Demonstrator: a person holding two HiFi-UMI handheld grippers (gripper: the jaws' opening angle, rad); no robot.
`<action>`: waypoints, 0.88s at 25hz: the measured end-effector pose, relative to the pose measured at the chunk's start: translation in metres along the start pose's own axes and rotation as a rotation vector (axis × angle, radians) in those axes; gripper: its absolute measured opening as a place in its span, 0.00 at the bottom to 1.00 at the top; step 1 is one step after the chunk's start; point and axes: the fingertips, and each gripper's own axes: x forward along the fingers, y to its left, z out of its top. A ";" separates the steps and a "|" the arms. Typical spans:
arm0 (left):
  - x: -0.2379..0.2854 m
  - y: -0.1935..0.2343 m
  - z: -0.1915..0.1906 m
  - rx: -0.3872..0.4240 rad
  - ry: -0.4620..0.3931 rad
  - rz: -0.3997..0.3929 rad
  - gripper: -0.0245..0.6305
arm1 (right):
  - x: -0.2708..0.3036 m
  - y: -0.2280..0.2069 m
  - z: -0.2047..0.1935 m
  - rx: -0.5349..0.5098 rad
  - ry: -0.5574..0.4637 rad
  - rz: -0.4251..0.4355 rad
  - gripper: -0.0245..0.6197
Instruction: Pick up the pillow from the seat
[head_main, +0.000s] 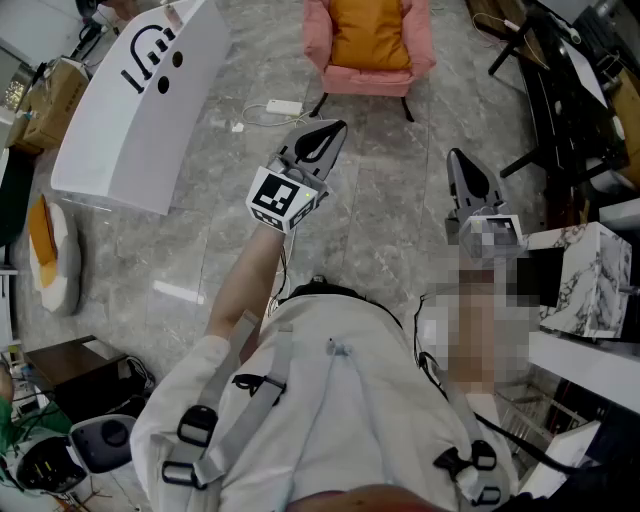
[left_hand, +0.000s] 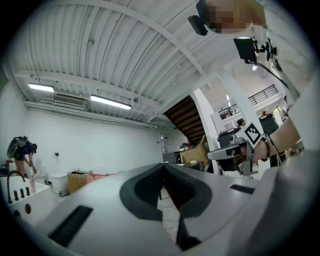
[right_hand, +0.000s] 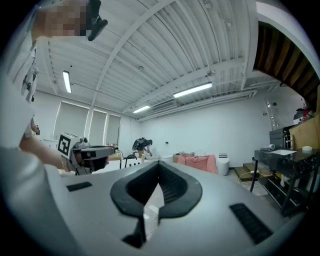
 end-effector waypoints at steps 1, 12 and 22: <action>0.000 0.001 0.000 0.000 0.001 -0.001 0.05 | 0.000 0.000 -0.001 0.001 0.002 -0.001 0.06; -0.005 0.016 -0.001 -0.021 0.019 -0.015 0.05 | 0.019 0.012 -0.001 0.024 0.002 0.019 0.06; -0.009 0.034 -0.007 -0.039 0.046 -0.065 0.05 | 0.031 0.018 -0.004 0.050 0.028 -0.003 0.06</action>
